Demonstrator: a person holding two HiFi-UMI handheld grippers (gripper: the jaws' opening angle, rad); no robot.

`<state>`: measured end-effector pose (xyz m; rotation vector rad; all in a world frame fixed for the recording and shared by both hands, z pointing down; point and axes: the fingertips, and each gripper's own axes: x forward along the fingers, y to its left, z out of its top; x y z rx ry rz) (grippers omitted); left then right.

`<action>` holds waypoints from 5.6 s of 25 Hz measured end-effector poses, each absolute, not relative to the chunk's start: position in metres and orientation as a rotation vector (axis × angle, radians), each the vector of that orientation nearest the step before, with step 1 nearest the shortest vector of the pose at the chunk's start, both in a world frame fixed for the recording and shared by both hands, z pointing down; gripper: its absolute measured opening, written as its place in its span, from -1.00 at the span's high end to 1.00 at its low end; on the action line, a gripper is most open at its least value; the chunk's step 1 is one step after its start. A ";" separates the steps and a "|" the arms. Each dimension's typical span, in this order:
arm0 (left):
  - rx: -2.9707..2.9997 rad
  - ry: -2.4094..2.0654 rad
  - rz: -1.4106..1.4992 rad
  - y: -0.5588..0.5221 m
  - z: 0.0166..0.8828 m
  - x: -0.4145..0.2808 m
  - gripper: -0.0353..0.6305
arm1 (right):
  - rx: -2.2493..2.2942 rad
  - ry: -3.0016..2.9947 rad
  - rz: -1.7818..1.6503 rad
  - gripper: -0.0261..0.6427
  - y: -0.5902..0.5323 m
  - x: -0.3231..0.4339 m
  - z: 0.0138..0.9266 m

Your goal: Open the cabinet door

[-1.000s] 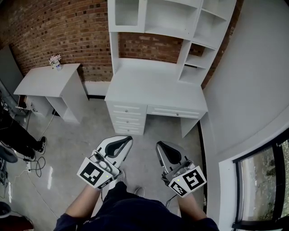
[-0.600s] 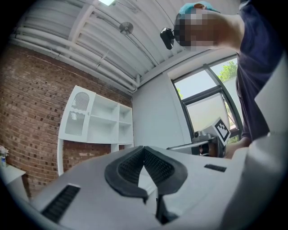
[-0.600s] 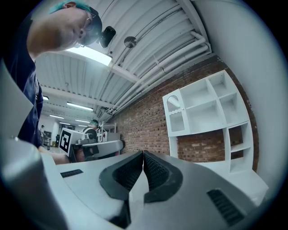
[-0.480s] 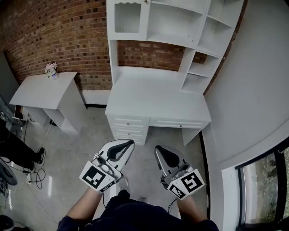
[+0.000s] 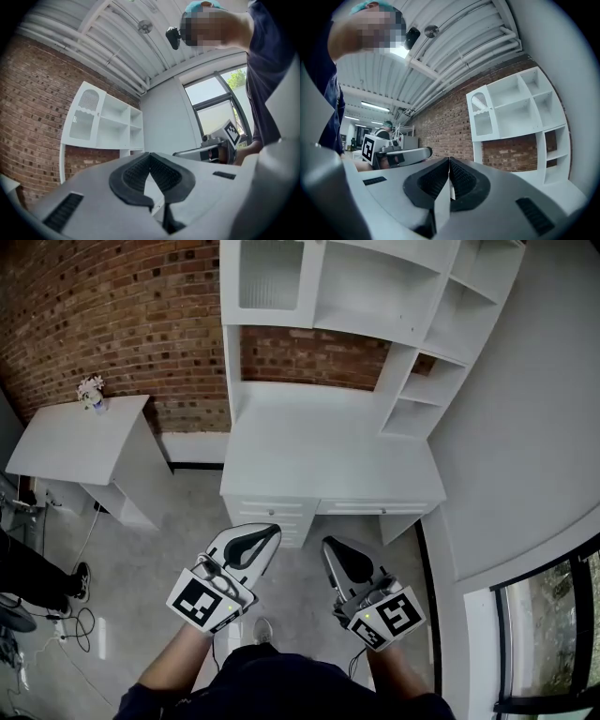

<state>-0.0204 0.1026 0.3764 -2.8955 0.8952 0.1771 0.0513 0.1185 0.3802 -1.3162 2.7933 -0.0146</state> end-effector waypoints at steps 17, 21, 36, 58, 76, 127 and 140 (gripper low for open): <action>-2.934 0.862 0.168 0.003 0.392 -0.065 0.87 | -1.361 2.769 -0.038 0.85 0.021 0.002 0.378; -2.928 0.864 0.156 -0.015 0.392 -0.063 0.87 | -1.379 2.781 -0.044 0.85 0.002 0.007 0.387; -2.874 0.923 0.077 -0.117 0.395 -0.007 0.87 | -1.260 2.791 -0.057 0.85 -0.107 0.061 0.391; -2.684 1.025 0.043 -0.256 0.350 0.054 0.87 | -1.103 2.808 -0.009 0.85 -0.243 0.124 0.369; -2.435 0.825 -0.033 -0.347 0.259 0.024 0.87 | -1.255 2.704 0.140 0.85 -0.304 0.076 0.322; -1.737 0.925 -0.293 -0.523 0.036 0.081 0.61 | -1.308 2.548 0.565 0.85 -0.397 0.117 0.189; -1.752 0.925 -0.262 -0.513 0.036 0.078 0.64 | -1.298 2.546 0.545 0.85 -0.397 0.112 0.188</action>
